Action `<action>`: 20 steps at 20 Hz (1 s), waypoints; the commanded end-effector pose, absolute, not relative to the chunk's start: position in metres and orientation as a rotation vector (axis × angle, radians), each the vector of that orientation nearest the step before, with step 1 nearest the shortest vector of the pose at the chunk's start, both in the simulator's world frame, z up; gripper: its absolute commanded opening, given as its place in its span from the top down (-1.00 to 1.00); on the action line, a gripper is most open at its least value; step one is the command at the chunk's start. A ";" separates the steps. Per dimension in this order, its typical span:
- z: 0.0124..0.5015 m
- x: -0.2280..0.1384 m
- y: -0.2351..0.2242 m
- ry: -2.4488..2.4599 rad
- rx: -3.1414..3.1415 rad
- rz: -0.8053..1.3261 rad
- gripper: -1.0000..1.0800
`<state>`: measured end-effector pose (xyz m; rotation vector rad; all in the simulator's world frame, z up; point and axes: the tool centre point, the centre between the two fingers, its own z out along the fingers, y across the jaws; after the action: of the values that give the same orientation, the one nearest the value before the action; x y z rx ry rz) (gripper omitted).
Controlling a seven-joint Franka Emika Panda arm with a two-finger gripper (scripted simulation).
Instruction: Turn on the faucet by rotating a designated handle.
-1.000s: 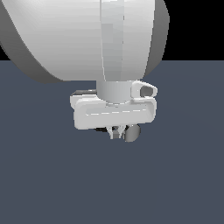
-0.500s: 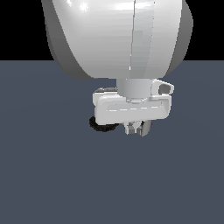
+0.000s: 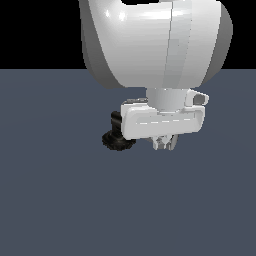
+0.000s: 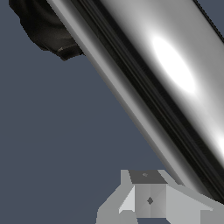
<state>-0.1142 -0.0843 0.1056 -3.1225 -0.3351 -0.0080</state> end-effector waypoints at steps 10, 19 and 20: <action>0.105 -0.084 -0.107 -0.322 -3.124 -0.004 1.00; 0.104 -0.057 -0.124 -0.318 -3.125 -0.004 1.00; 0.104 -0.054 -0.126 -0.317 -3.125 -0.003 1.00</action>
<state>-0.0635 -0.1324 0.1057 -3.1287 -0.2858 0.0020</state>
